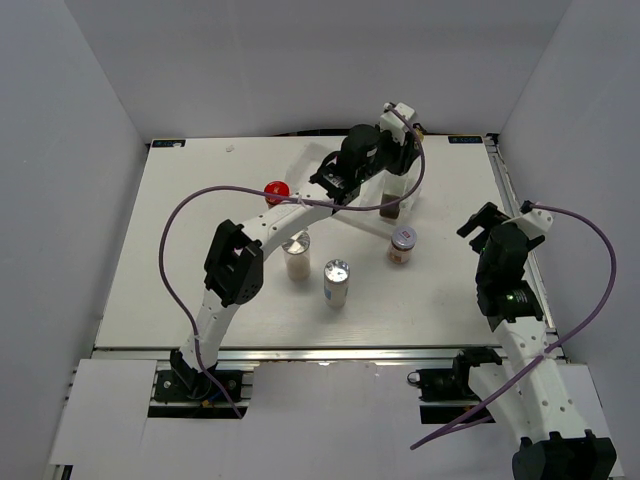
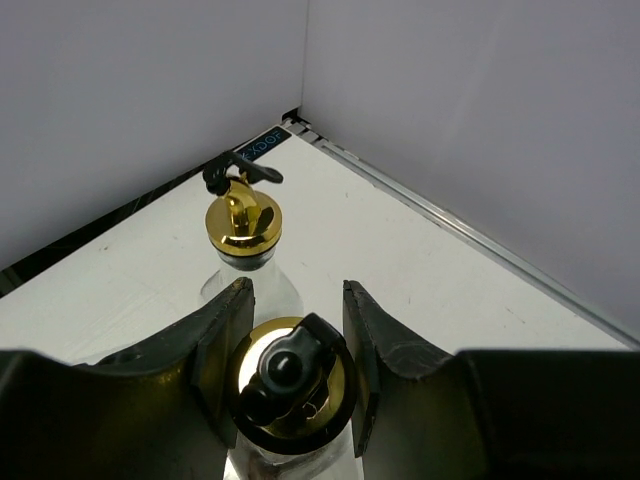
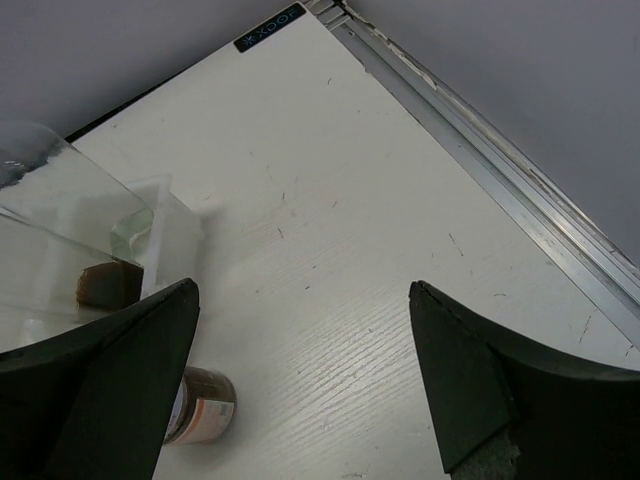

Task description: Organize the condiment bottles

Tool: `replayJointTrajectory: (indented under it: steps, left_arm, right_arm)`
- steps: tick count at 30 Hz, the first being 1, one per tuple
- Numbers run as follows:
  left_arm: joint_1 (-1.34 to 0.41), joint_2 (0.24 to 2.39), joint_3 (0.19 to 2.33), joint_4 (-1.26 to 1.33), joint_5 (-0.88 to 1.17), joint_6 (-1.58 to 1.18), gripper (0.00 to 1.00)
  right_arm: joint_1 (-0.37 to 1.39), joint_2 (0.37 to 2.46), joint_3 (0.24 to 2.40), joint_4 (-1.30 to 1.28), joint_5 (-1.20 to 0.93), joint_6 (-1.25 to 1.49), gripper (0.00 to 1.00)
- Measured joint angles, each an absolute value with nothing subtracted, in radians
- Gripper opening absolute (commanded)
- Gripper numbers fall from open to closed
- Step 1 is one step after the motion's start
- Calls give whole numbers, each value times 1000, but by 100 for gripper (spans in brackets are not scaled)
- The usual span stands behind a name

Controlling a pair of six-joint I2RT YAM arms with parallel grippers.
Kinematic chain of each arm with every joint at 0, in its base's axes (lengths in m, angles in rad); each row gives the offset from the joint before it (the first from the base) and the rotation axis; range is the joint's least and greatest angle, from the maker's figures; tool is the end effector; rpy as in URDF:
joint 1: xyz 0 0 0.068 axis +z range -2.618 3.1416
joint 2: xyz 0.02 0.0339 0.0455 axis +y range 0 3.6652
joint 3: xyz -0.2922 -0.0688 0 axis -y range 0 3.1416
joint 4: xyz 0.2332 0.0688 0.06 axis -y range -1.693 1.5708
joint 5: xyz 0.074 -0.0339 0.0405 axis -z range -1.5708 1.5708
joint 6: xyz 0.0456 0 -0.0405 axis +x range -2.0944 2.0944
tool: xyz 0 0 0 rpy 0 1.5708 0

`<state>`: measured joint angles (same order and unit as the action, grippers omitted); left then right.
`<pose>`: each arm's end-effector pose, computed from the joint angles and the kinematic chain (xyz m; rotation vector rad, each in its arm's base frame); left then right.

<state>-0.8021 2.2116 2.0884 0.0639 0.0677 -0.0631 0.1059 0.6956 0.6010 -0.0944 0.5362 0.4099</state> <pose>0.3821 -0.3995 0.3715 0.6559 1.5453 -0.7145 0.1463 -0.0079 0.3172 0.6357 1.6132 -0.0926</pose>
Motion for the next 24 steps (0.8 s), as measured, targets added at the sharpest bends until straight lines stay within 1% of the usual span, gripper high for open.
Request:
replayJointTrajectory:
  steps: [18,19,20,22,23,24]
  left_arm:
    - [-802,2210,1931,220,60,-22,0]
    - [-802,2209,1924,231,59,-22,7]
    - [-802,2209,1920,237,57,-22,19]
    - [-802,2209,1916,244,55,-22,49]
    - [-802,2206,1912,248,55,-22,70]
    - [-802,2202,1906,249,55,-14,75]
  right_arm:
    - [105,697,591,-80,520,386,89]
    - [105,701,591,-80,519,385,89]
    - [105,704,591,-80,517,385,89]
    - [105,714,591,-80,512,384,89]
    - [105,718,591,-80,508,384,89]
    - [105,722,591,-80,503,384,89]
